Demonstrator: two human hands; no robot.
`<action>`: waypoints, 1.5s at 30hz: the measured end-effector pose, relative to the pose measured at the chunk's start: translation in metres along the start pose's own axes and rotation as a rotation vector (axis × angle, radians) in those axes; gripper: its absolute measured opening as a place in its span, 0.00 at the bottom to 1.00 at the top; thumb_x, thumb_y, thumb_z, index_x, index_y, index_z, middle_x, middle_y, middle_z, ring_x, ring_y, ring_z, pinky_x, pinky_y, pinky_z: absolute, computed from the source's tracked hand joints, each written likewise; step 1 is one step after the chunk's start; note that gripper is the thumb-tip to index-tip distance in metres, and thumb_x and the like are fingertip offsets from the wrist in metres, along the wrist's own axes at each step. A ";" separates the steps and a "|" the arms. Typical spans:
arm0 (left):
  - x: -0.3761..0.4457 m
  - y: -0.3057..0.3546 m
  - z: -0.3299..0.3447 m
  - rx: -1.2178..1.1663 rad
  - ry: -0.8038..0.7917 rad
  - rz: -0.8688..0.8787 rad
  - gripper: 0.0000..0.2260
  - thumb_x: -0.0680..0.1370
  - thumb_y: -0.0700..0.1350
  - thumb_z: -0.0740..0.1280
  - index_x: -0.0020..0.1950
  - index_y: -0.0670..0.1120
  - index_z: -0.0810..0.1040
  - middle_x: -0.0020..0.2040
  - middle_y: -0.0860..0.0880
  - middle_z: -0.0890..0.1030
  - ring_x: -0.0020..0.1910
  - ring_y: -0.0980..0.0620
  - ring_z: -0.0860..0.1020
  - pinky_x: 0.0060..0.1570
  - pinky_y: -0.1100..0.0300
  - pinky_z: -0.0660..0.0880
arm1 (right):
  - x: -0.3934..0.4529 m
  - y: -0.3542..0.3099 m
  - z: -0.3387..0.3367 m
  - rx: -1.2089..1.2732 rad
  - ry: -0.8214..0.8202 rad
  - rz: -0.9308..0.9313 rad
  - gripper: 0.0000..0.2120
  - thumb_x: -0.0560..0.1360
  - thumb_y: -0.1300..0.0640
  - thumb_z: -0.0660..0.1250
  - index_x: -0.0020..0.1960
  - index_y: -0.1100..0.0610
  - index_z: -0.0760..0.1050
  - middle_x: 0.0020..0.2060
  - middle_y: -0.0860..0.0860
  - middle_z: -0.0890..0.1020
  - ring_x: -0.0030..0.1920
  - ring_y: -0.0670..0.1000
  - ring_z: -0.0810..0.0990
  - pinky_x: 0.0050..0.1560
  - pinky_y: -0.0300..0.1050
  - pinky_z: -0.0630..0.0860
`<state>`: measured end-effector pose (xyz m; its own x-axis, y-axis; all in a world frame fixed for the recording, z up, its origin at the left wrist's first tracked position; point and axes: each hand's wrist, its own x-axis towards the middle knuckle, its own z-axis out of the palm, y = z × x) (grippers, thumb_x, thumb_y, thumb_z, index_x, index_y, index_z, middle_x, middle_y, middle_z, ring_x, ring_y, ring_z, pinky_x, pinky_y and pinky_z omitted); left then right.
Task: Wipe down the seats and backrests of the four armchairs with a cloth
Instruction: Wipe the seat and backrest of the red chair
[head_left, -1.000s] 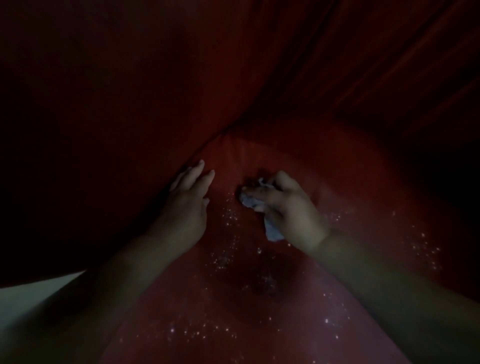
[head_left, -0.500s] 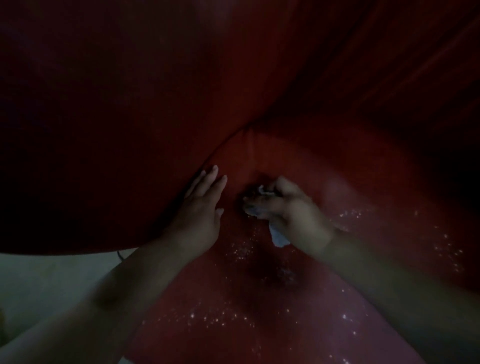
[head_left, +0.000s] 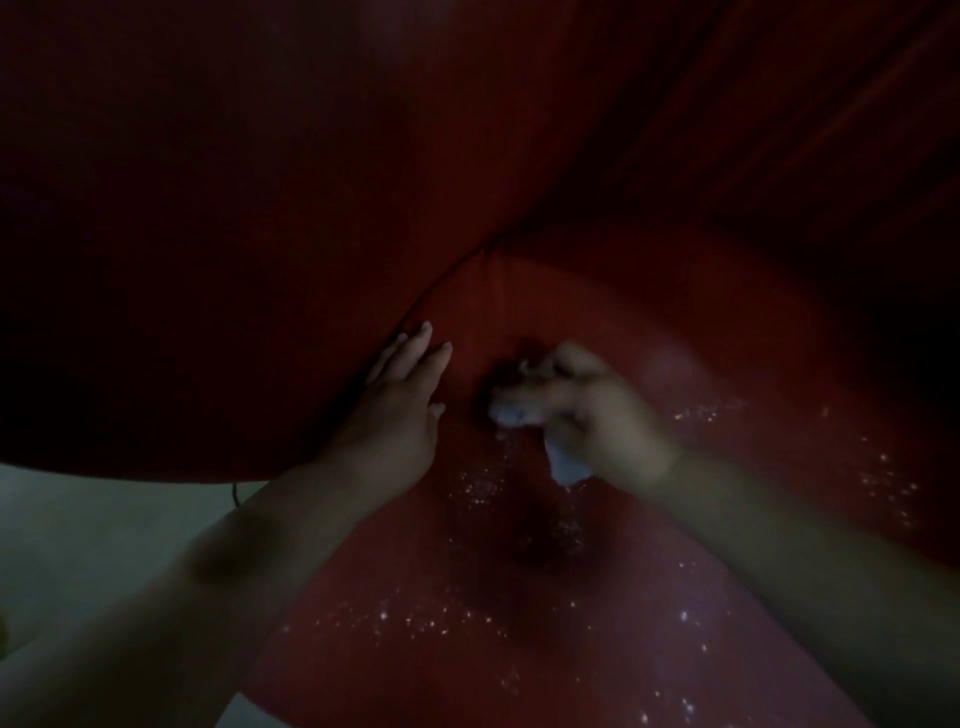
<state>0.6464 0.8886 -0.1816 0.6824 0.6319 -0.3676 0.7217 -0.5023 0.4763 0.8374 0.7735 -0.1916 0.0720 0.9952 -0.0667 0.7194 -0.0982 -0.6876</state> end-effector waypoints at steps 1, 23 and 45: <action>0.001 0.003 0.000 -0.010 -0.007 0.006 0.26 0.81 0.43 0.60 0.78 0.52 0.56 0.79 0.56 0.47 0.77 0.57 0.43 0.74 0.61 0.44 | 0.005 0.005 -0.010 0.034 0.056 0.088 0.15 0.74 0.64 0.63 0.57 0.55 0.81 0.50 0.51 0.75 0.50 0.42 0.70 0.51 0.36 0.67; 0.052 0.091 0.022 0.147 -0.153 0.127 0.33 0.77 0.60 0.64 0.78 0.57 0.53 0.79 0.57 0.43 0.76 0.56 0.40 0.73 0.46 0.49 | -0.110 0.030 -0.031 -0.056 0.196 0.269 0.13 0.77 0.67 0.63 0.61 0.66 0.76 0.46 0.47 0.74 0.47 0.35 0.74 0.46 0.25 0.68; 0.075 0.155 0.057 0.268 -0.122 0.302 0.33 0.77 0.59 0.64 0.78 0.53 0.56 0.79 0.55 0.47 0.77 0.55 0.44 0.72 0.50 0.53 | -0.147 0.084 -0.035 -0.137 0.396 0.417 0.09 0.71 0.45 0.70 0.42 0.51 0.79 0.46 0.54 0.80 0.47 0.52 0.80 0.50 0.53 0.78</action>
<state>0.8161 0.8247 -0.1816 0.8649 0.3667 -0.3427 0.4813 -0.7998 0.3587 0.9117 0.6194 -0.2141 0.6018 0.7985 -0.0179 0.6558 -0.5068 -0.5596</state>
